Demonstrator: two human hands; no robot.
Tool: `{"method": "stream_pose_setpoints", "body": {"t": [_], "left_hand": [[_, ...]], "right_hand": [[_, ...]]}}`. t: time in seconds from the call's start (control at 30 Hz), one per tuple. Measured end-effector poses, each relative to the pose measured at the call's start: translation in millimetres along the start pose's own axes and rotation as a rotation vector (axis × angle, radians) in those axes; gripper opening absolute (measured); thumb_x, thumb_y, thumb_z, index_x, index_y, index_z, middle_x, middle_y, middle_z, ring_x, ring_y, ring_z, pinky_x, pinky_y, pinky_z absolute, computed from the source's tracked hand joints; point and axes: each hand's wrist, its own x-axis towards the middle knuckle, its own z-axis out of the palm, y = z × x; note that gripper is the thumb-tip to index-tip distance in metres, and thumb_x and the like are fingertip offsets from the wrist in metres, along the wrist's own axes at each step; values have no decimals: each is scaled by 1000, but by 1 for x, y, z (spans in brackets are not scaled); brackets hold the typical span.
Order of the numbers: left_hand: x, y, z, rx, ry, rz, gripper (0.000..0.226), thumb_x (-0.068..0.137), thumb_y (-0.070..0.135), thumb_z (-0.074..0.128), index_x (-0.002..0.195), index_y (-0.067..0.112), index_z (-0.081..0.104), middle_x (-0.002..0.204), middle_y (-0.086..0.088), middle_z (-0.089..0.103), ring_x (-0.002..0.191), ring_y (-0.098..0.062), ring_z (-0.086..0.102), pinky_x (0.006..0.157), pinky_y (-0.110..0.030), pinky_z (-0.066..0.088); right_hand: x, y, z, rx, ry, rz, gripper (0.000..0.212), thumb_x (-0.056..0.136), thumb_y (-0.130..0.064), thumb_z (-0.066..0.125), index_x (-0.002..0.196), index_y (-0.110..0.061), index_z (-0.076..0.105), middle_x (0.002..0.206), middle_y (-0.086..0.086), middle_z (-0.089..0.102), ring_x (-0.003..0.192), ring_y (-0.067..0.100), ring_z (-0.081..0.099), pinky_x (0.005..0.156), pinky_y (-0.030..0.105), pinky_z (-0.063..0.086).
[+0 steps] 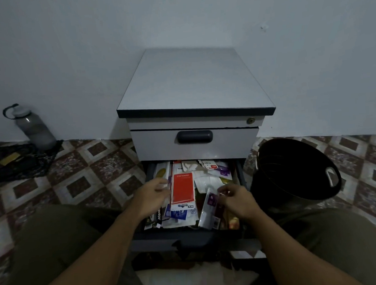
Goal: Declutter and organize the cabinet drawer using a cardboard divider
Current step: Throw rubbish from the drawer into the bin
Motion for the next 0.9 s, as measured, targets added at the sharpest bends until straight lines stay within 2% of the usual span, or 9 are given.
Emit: {"method": "stream_pose_setpoints", "body": {"t": [0.07,0.17,0.27,0.37,0.5,0.53,0.67,0.77,0.9], "left_hand": [[13,-3,-4,11,80,-22,29,98,23,57,127,23,59,105,7,60,80,-11,62,59,-20,45],[36,-14,-11,27,115,-52,29,96,18,58,124,20,62,91,-1,67,70,-21,64,58,-31,50],[54,-20,-13,69,108,-49,30,94,13,57,124,13,63,105,-5,67,84,-22,61,73,-33,50],[71,-22,-12,89,115,-62,37,94,5,56,130,12,59,114,-6,60,98,-20,55,82,-29,44],[82,-32,-10,125,-4,-128,43,92,1,52,129,22,58,119,-10,62,97,-24,61,80,-34,52],[82,-37,-9,157,-19,-130,38,92,5,54,124,26,58,117,-8,62,95,-23,62,79,-34,53],[86,-62,-7,224,-27,-108,44,93,21,55,136,32,55,125,-7,63,87,-14,63,75,-28,55],[70,-49,-10,175,-31,-95,53,94,15,54,144,29,48,138,-10,55,100,-17,57,71,-19,44],[51,-44,-7,143,-49,-74,69,96,11,57,155,31,25,149,-11,43,121,-26,50,91,-21,37]], "right_hand": [[15,0,-9,-15,48,-14,26,91,-24,64,117,-21,65,110,2,67,79,10,65,68,27,55],[38,4,-23,-88,175,-27,22,89,-32,65,110,-27,66,103,1,69,80,15,68,73,39,60],[56,10,-34,-162,211,-19,28,86,-29,63,113,-26,69,112,7,65,96,26,65,84,37,56],[72,18,-38,-122,140,25,23,91,-18,61,112,-23,69,101,4,65,85,22,63,72,27,47],[88,36,-28,-69,120,67,22,92,-17,62,113,-23,67,102,8,66,76,21,59,57,22,44],[89,39,-25,-89,114,76,24,94,-17,60,117,-21,66,105,9,66,78,22,59,58,23,43],[88,44,-23,-163,122,93,29,97,-28,56,125,-24,63,119,14,65,99,30,64,74,25,44],[85,47,-23,-177,104,104,35,96,-24,57,130,-26,60,125,15,62,106,32,63,77,25,44],[69,50,-21,-209,93,93,43,95,-22,55,138,-31,53,130,16,61,114,35,60,82,26,46]]}}
